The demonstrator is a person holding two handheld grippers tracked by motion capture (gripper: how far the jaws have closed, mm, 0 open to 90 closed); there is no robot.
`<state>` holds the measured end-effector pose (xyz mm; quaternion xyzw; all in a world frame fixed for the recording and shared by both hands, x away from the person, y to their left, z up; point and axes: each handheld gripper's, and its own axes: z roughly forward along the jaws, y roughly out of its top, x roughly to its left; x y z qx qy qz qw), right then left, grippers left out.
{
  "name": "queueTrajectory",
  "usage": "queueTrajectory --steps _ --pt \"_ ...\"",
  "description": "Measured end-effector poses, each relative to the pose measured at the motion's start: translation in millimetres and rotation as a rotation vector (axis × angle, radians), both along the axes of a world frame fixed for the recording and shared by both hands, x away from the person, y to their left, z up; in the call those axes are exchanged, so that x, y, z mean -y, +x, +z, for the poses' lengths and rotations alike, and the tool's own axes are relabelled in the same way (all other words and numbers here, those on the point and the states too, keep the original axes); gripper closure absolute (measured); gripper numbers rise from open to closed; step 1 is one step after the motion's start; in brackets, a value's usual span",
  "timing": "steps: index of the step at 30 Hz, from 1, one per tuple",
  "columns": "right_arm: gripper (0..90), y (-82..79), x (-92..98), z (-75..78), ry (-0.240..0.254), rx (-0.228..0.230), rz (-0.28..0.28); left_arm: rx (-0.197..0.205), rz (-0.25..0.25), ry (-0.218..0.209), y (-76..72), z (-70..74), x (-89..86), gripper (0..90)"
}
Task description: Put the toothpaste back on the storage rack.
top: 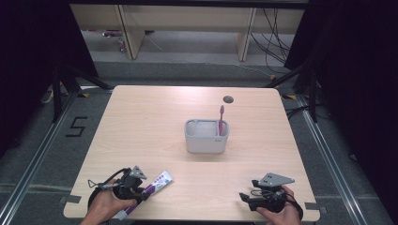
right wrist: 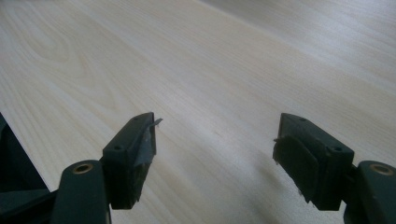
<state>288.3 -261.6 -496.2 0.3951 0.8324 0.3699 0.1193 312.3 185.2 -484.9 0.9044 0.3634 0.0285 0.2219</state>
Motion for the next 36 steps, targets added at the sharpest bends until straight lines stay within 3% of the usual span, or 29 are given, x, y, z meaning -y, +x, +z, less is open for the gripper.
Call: queueTrajectory --steps 2,3,4,9,10,12,14,21,36 --pt "29.4 -1.2 -0.8 0.4 0.009 -0.010 -0.015 -0.012 -0.001 0.001 1.7 -0.7 1.1 73.0" --pt "29.5 2.0 1.4 -0.7 -0.011 0.033 0.016 -0.018 -0.011 0.011 3.0 -0.6 0.8 73.0" --pt "29.5 0.0 0.4 0.1 0.001 0.003 -0.006 -0.022 -0.012 0.007 3.6 -1.0 1.6 73.0" --pt "29.5 1.5 1.4 -0.5 -0.012 0.028 0.013 -0.038 -0.032 0.045 5.7 -1.7 6.1 72.9" --pt "29.5 -0.2 0.0 0.0 0.002 0.002 -0.004 -0.035 -0.048 0.056 6.8 -1.2 6.9 72.9" --pt "29.5 -0.1 0.1 0.1 0.002 0.003 -0.003 -0.043 -0.062 0.076 7.3 -0.4 8.9 72.9" --pt "29.5 1.5 1.4 -0.5 -0.011 0.027 0.013 -0.038 -0.085 0.093 8.9 0.0 10.4 73.1" --pt "29.5 -0.4 0.0 0.1 0.003 0.001 -0.002 -0.044 -0.121 0.146 9.3 1.7 17.3 73.8" --pt "29.5 -0.2 0.0 -0.1 0.001 0.000 -0.001 -0.028 -0.181 0.198 8.7 2.9 23.2 75.1"
